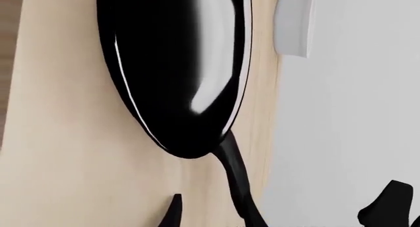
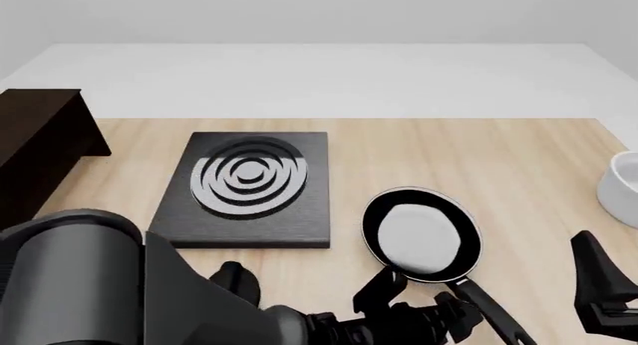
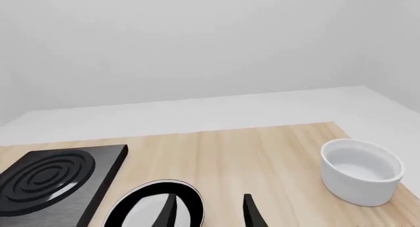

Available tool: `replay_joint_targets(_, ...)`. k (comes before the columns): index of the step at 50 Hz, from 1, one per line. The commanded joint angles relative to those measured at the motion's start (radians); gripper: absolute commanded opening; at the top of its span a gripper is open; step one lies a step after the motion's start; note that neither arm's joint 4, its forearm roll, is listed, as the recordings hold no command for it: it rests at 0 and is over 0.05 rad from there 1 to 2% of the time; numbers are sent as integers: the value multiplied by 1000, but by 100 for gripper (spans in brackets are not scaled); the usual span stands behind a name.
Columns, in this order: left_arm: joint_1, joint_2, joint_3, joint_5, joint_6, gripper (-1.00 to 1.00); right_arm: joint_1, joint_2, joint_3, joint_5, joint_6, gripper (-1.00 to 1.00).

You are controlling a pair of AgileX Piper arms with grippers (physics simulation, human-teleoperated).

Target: Put the frying pan on top of the cabinet.

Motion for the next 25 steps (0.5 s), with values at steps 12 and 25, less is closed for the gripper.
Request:
replay_joint_targets(12, -65, 87, -88, 59, -111, 100, 3, -1, 2, -1, 6, 100)
replay_joint_targets(25, -83, 97, -139, 88, -114, 100, 7, -1, 1, -3, 7, 100)
